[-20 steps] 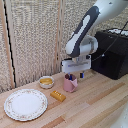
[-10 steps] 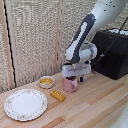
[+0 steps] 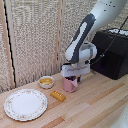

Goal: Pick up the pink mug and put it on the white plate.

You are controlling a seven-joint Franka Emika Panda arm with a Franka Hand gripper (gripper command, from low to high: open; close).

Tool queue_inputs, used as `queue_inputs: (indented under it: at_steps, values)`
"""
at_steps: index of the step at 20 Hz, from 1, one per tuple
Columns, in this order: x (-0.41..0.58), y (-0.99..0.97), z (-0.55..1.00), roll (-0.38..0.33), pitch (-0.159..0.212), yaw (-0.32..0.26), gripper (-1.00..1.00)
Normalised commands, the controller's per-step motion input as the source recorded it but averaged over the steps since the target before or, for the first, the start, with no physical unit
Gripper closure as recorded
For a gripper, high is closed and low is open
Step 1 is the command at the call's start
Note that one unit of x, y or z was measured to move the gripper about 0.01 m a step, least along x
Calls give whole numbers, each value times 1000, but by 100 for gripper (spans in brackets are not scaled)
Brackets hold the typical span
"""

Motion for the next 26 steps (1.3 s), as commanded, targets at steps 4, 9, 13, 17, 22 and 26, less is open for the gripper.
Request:
queue_inputs:
  at_steps: [4, 9, 13, 17, 22, 26]
  values:
    - [-134, 9, 14, 0, -20, -14, 100]
    - [-31, 50, 320, -1, -41, -54, 100]
    - [88, 63, 971, 23, -23, -35, 100]
    - [176, 108, 997, 46, 0, 0, 100]
    - [294, 469, 845, 69, 34, 5, 100]
    - [368, 788, 519, 33, 83, 24, 100]
